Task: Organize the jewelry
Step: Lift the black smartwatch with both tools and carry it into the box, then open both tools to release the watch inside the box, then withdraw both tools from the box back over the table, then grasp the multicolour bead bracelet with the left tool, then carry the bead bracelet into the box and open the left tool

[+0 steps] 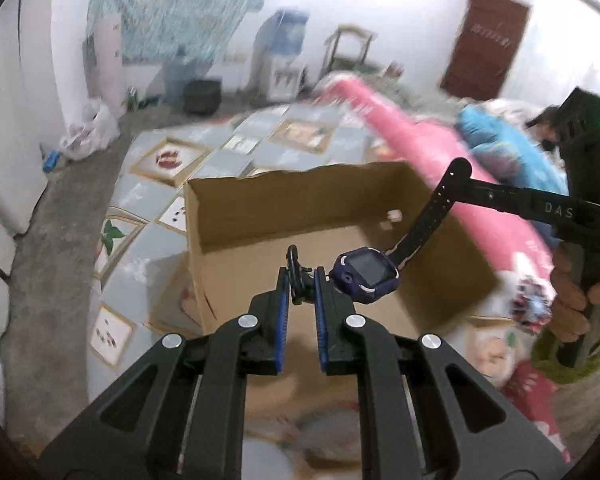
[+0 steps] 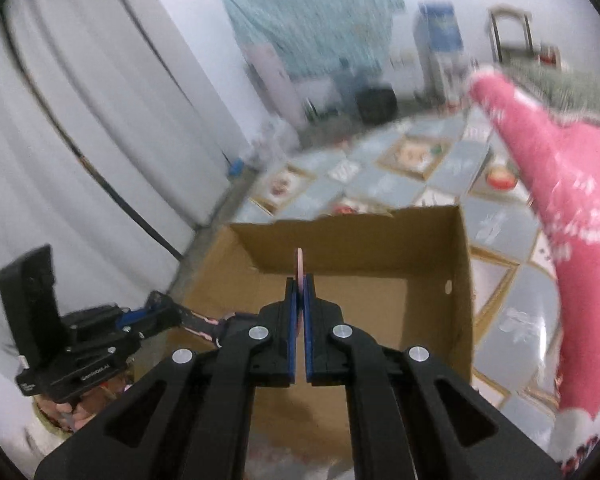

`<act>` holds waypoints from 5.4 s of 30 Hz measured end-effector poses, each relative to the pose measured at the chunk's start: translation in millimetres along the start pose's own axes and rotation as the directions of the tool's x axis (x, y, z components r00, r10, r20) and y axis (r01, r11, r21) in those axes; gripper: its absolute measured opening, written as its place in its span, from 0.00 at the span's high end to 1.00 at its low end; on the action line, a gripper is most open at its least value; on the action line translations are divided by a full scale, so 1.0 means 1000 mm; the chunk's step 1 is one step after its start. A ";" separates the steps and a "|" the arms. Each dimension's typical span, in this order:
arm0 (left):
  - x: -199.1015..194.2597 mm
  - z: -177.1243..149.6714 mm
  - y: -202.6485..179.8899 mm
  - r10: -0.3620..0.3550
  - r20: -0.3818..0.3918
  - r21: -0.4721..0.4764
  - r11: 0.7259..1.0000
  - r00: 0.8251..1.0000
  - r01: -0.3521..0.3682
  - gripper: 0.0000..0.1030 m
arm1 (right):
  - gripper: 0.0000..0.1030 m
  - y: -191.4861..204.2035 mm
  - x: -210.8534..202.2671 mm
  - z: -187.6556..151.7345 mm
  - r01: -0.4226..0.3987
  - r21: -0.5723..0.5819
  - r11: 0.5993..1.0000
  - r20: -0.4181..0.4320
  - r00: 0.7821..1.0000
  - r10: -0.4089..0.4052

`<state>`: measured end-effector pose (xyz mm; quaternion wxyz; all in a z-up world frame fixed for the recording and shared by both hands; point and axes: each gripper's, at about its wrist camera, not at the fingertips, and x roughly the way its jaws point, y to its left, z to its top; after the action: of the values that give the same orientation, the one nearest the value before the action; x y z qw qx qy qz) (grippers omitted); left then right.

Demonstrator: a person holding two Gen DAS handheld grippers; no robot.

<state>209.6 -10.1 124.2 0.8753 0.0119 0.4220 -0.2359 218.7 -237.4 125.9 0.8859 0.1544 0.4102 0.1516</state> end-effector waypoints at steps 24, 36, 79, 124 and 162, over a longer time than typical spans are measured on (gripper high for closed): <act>-0.001 0.001 0.043 0.105 0.037 -0.080 0.992 0.994 -0.102 0.28 | 0.50 -0.079 -0.018 0.001 0.175 0.055 0.983 -0.001 0.984 -0.176; 0.015 -0.080 0.073 -0.194 0.022 -0.398 0.898 0.981 0.187 0.20 | 0.49 -0.122 -0.015 -0.082 -0.045 0.304 0.952 -0.100 0.992 0.079; 0.006 -0.225 -0.009 0.217 -0.187 -0.026 0.974 0.958 -0.226 0.15 | 0.10 -0.050 -0.028 -0.241 0.443 -0.171 0.880 -0.175 0.865 -0.470; 0.021 -0.191 -0.009 0.123 -0.092 -0.032 0.991 0.988 -0.126 0.64 | 0.62 0.040 0.035 -0.205 -0.061 -0.049 0.997 -0.237 0.970 0.048; -0.085 -0.097 -0.046 0.060 0.210 0.142 0.986 0.976 -0.092 0.92 | 0.91 0.081 -0.035 -0.130 -0.093 -0.164 0.982 -0.025 0.996 0.090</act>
<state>73.5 4.3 133.4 0.9191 0.0701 0.3095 -0.2335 85.6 -158.3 101.8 0.8841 0.0980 0.3965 0.2270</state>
